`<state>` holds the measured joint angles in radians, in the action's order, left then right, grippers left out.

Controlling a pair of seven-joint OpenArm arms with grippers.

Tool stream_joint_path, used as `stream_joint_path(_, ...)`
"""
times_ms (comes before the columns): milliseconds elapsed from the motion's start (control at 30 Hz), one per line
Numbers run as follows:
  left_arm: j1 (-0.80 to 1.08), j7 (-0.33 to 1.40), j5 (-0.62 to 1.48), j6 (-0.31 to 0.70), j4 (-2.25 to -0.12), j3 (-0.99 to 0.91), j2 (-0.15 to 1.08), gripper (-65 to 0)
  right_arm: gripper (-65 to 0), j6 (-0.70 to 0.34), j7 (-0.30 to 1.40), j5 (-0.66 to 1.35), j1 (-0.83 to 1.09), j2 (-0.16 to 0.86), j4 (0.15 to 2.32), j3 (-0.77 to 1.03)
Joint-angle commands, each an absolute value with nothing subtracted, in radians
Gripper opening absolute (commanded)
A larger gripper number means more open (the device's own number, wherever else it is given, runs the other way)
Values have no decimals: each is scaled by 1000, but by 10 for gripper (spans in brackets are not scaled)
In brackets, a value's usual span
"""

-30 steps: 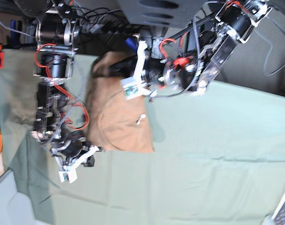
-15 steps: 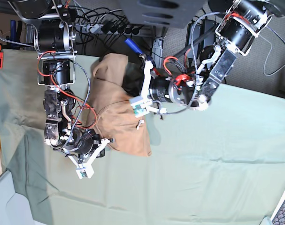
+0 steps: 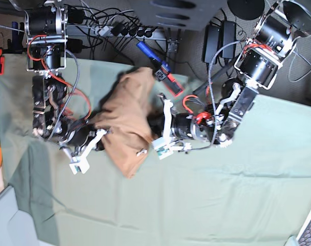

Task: Fold the T-shirt properly
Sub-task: 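Fold the bundle over with both grippers and release the right gripper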

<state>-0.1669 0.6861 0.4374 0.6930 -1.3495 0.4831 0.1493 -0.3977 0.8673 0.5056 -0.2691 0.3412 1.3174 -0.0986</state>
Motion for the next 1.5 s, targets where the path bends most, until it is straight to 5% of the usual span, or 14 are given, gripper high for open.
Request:
stream_joint_path(0,-210,665,443,698,-1350,478,147,-650,-650,-488,876,517,-264,358,1349,-93)
stream_joint_path(467,-393,602,429,698,-1144,479,76,-650,-650,-487,903,531,-41,366,1582,-87)
stream_joint_path(867,-455,686,517,698,-1135,476,137,-650,-650,-486,904,520,-22,365,1602,8)
stream_joint_path(1233,-199,1021,873,698,-1552,346,319,-650,-650,-486,894,547,-19,366,1602,274)
stream_joint_path(1467,30,1029,771,698,-1752,345,319,-650,-650,-487,893,554,-19,365,1600,273)
